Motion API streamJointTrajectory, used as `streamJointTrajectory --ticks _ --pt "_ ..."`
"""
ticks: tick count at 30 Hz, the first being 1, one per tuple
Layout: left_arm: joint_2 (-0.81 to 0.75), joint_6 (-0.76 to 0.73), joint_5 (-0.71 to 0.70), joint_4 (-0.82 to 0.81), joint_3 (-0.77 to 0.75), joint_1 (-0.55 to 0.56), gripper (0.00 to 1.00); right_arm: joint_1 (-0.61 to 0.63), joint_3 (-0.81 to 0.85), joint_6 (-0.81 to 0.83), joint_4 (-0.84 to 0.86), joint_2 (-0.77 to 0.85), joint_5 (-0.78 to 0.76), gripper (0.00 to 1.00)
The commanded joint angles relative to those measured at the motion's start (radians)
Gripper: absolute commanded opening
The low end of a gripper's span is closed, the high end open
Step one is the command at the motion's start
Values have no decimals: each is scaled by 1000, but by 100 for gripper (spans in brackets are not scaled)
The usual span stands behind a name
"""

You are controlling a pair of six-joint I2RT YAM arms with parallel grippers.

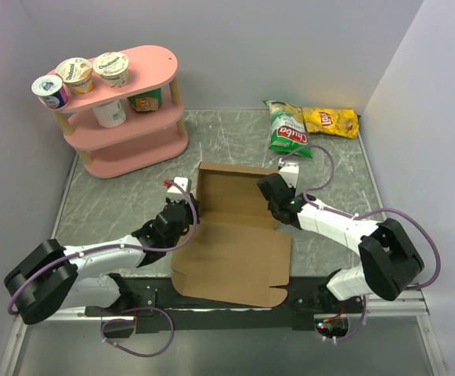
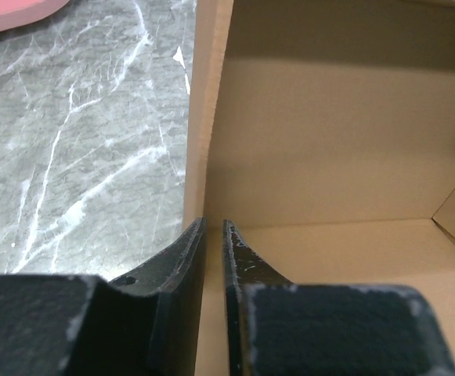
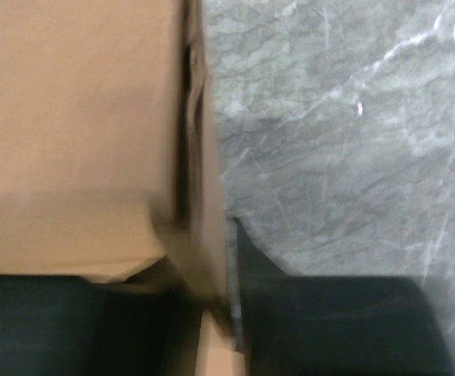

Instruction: Fold the paper box

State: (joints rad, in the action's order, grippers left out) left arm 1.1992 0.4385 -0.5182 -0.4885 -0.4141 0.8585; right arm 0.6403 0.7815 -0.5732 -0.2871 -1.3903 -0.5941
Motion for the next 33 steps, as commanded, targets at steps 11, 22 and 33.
streamJointTrajectory --ticks 11,22,33 --pt "40 43 -17 182 -153 -10 26 -11 -14 65 -50 250 79 92" --pt "-117 25 141 232 -160 -68 76 9 -17 239 -147 483 209 98" --pt "-338 92 347 389 -212 -128 96 104 106 619 -64 541 268 99"
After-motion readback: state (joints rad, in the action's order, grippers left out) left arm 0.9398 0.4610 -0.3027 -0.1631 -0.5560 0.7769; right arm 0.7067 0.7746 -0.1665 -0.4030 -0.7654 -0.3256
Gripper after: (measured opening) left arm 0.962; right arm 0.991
